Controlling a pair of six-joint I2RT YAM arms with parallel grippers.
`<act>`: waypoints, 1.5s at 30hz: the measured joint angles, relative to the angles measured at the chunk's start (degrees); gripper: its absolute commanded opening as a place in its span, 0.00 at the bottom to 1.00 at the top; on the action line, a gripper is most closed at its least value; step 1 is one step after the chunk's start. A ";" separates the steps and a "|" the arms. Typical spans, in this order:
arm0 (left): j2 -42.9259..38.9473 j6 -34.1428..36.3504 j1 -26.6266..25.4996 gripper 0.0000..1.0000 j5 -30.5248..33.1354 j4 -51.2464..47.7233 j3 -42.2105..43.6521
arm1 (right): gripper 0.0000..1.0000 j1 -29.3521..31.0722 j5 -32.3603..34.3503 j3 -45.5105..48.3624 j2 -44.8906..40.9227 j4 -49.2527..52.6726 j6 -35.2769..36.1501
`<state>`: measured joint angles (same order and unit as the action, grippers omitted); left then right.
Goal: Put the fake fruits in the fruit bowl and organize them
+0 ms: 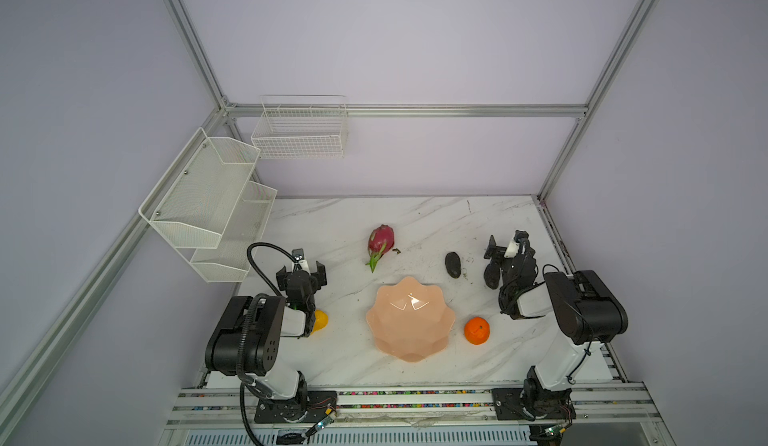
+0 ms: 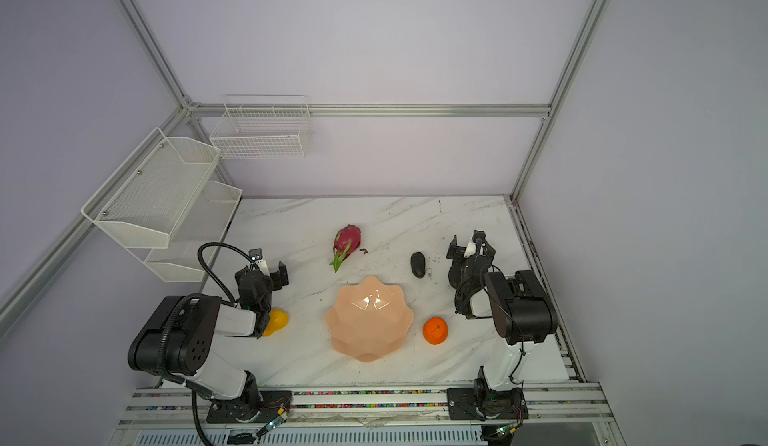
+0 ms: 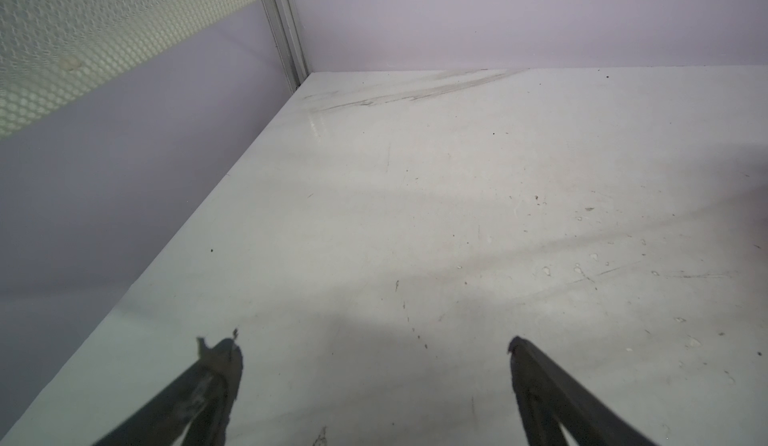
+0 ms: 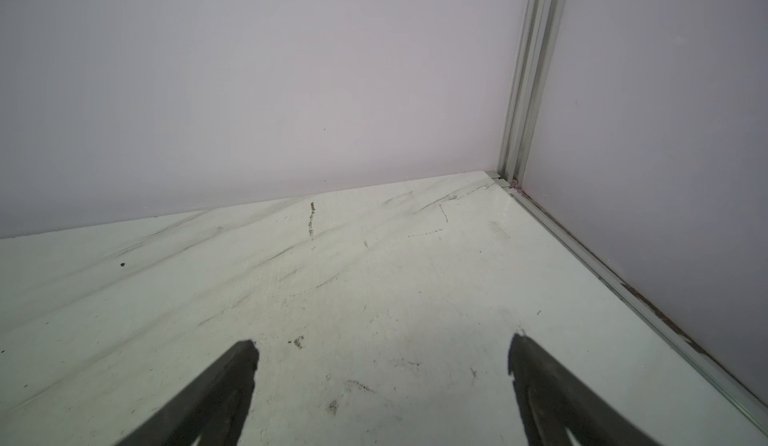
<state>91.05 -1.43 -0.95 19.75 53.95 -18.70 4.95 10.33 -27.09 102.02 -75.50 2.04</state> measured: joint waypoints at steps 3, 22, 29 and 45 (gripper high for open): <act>0.00 0.00 0.00 1.00 0.00 0.00 0.00 | 0.97 0.00 0.00 0.00 0.00 0.00 0.00; -17.84 -2.75 -0.76 1.00 -0.52 -24.48 -7.98 | 0.97 0.31 1.92 -5.35 -26.23 24.74 -6.82; -10.82 -6.27 -8.41 1.00 -14.34 -43.78 -28.81 | 0.97 6.62 -13.73 -11.78 -30.12 39.19 -14.56; 9.90 -8.52 -20.83 1.00 -17.99 -54.31 -43.41 | 0.97 26.58 -23.56 -14.25 -27.02 46.23 -22.25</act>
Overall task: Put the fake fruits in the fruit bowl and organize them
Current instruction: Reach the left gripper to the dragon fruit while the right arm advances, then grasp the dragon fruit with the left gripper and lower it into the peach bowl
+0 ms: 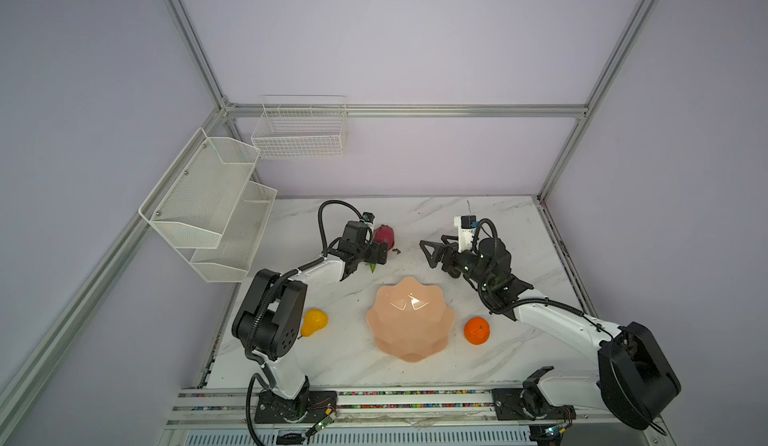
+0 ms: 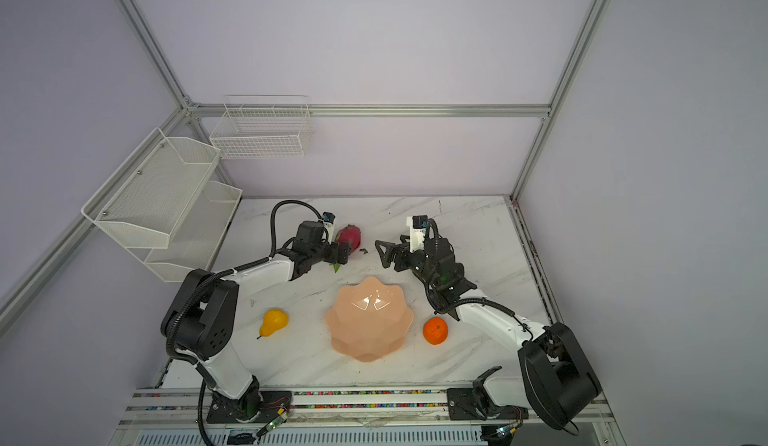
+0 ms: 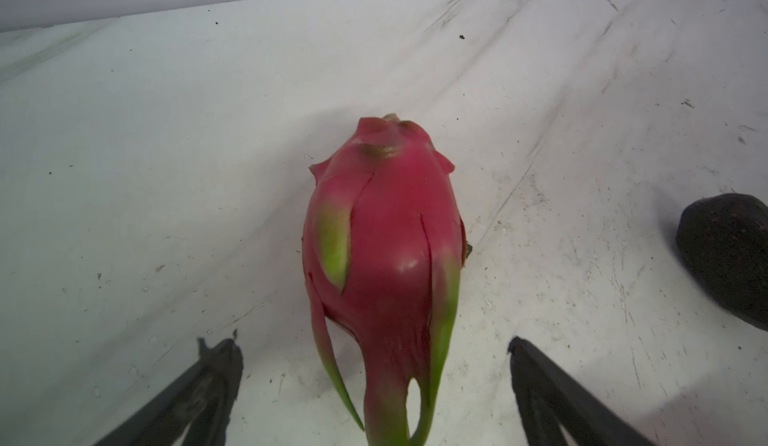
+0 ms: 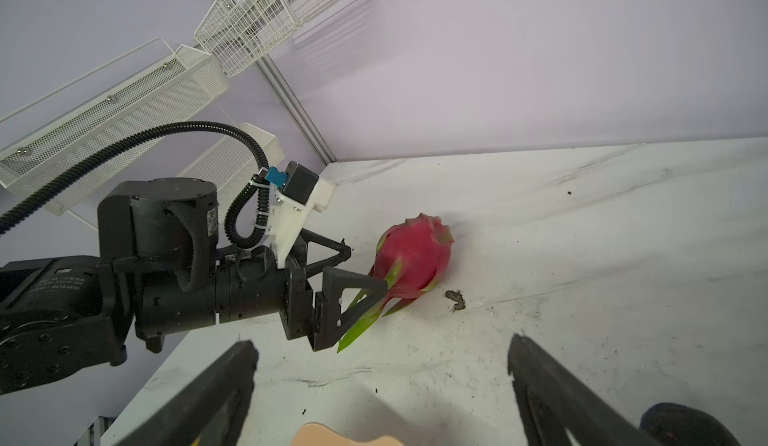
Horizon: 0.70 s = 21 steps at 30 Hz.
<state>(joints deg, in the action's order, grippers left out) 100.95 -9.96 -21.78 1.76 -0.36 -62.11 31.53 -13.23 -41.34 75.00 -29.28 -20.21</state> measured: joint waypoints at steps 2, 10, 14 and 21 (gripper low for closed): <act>1.44 0.02 0.00 1.00 0.24 0.79 -0.90 | 0.97 0.00 0.26 0.13 -0.33 0.68 0.39; 7.93 0.02 0.00 1.00 -0.04 3.30 -4.09 | 0.97 0.00 0.37 0.13 -0.55 2.12 1.70; 11.19 -0.13 0.00 1.00 -0.22 4.70 -6.47 | 0.97 0.00 0.37 0.13 -0.55 2.14 1.90; 11.96 -0.98 0.00 0.74 -0.02 9.99 -6.51 | 0.97 0.00 0.37 0.15 -0.55 2.62 2.29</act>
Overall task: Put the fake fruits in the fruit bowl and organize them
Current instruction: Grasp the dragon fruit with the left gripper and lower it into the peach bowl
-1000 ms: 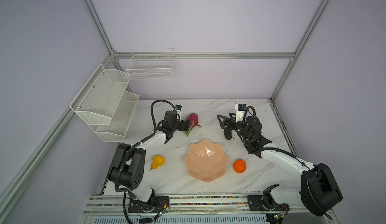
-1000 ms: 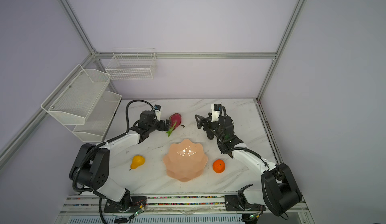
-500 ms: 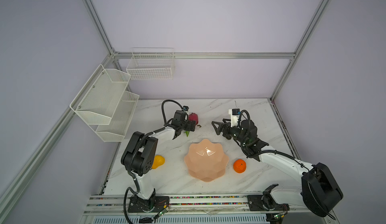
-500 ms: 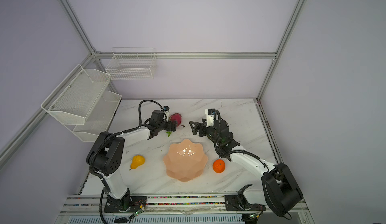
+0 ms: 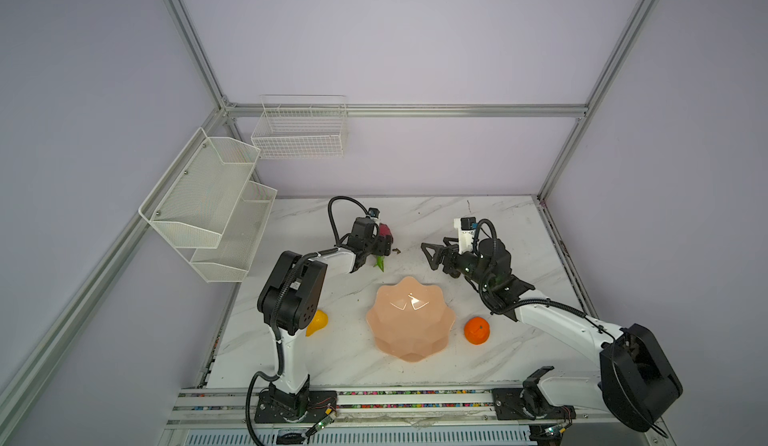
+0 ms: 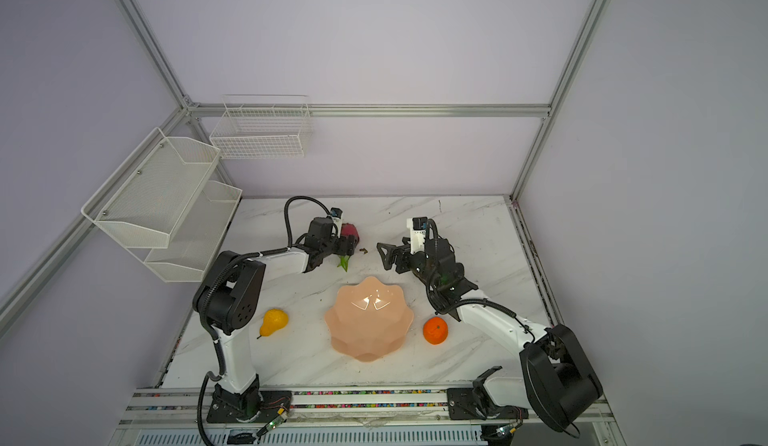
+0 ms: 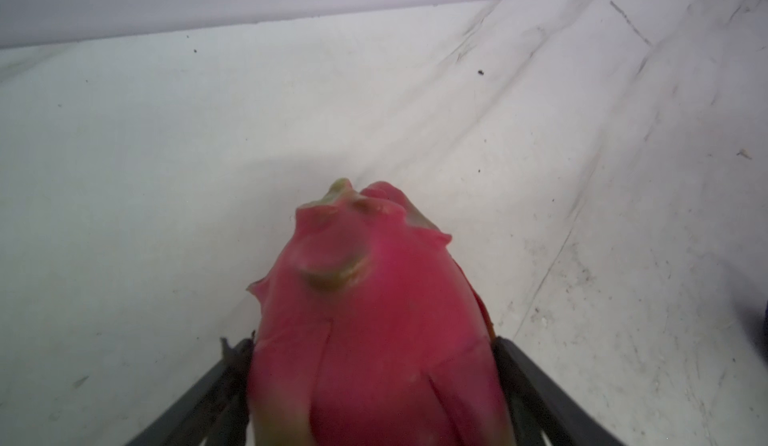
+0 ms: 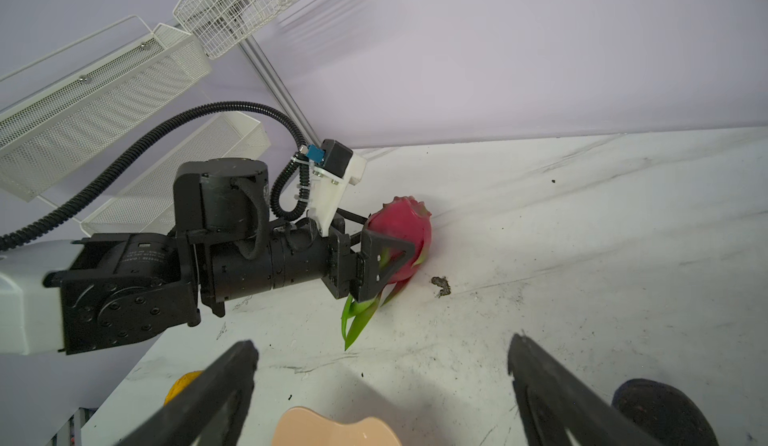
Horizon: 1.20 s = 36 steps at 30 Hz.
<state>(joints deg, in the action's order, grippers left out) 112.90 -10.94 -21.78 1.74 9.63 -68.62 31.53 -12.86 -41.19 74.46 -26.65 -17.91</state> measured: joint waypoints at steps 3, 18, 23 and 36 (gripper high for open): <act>-0.90 0.04 0.00 0.67 -0.35 0.17 0.15 | 0.97 0.00 0.02 0.61 -0.22 0.17 0.00; -23.54 1.05 -3.56 0.56 -7.30 -12.90 3.23 | 0.97 0.00 0.20 2.43 -10.27 7.56 0.83; -34.14 1.51 -14.64 0.55 -8.66 -23.34 8.04 | 0.97 0.00 -0.42 6.21 -19.15 13.49 0.63; -37.16 0.42 -30.56 0.55 -3.54 -33.11 17.75 | 0.97 0.00 -3.82 13.53 -30.03 20.61 -3.45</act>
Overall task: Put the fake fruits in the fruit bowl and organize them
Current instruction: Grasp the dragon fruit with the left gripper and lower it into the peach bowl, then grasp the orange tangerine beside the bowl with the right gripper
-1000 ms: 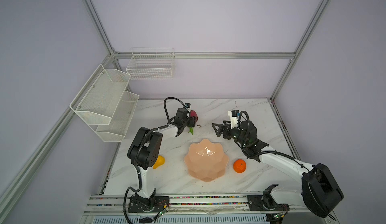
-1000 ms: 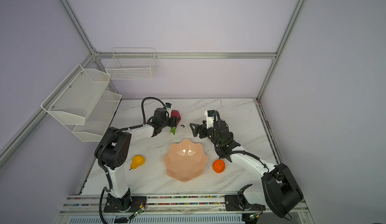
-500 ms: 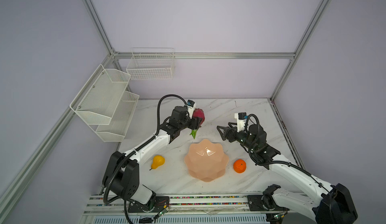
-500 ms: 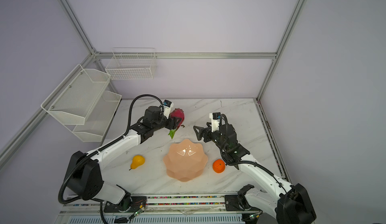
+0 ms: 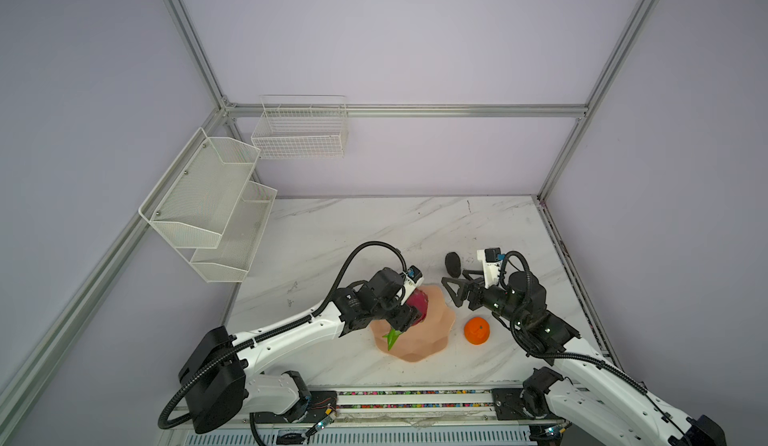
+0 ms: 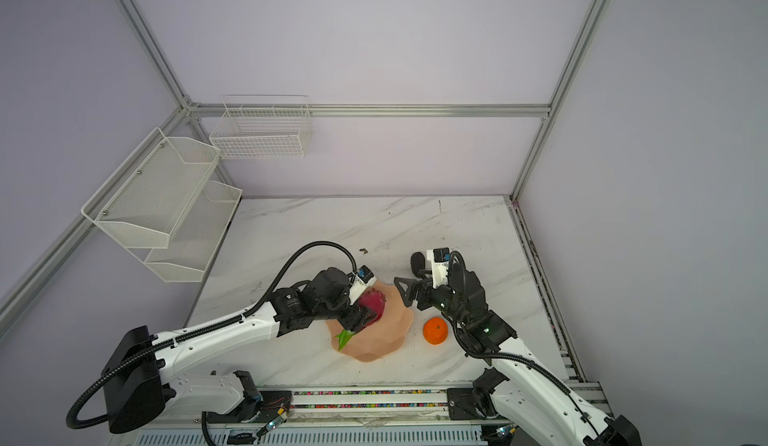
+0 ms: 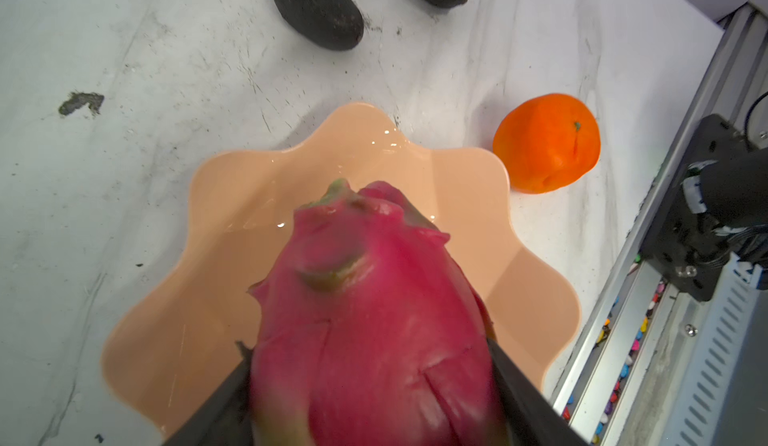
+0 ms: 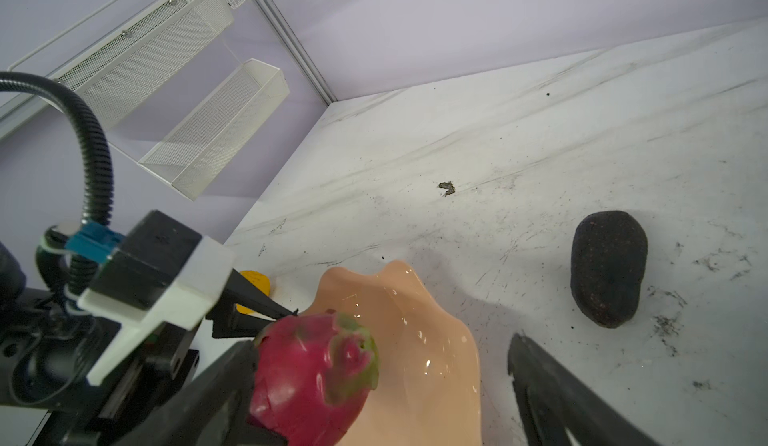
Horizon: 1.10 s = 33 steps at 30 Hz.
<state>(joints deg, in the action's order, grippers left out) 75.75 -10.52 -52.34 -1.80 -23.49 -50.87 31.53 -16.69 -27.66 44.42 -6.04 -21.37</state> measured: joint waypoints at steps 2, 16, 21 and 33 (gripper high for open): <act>1.77 -0.02 -1.16 0.56 1.18 0.09 0.00 | 0.97 0.00 -0.31 1.25 -1.49 0.11 -0.76; 9.92 -0.44 -3.19 0.67 5.25 2.78 -0.02 | 0.97 0.00 0.50 2.78 -2.40 2.69 -2.36; 9.97 -0.52 -3.32 1.00 5.07 2.84 0.00 | 0.97 0.00 5.62 1.73 -0.55 8.41 -3.58; 0.72 1.03 -3.37 1.00 5.05 1.97 0.00 | 0.90 2.01 22.80 -4.11 -0.90 26.23 -16.37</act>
<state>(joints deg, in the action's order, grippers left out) 76.47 -9.50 -55.70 3.25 -21.52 -50.87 33.54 6.11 -31.77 43.53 20.18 -37.74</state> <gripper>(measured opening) 0.998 0.899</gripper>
